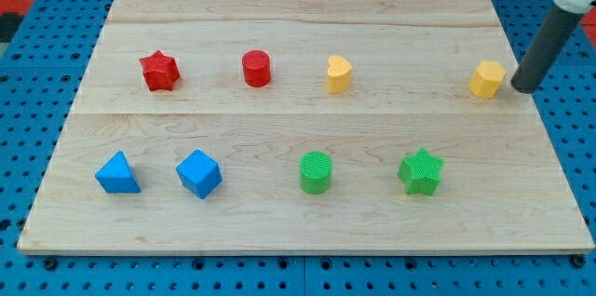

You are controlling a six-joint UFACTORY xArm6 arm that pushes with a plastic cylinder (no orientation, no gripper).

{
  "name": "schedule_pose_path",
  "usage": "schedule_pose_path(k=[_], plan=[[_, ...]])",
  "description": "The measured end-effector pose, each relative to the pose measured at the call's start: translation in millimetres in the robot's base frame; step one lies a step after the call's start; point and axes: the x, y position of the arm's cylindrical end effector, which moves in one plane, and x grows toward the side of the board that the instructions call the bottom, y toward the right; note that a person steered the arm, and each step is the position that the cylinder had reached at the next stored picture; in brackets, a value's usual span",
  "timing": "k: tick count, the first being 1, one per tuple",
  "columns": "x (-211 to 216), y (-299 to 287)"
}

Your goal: Push the yellow hexagon slightly towards the left side

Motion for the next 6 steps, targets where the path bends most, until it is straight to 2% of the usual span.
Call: schedule_pose_path(k=[2, 3, 4, 6], plan=[[-2, -15], [51, 27], [92, 44], [110, 45]])
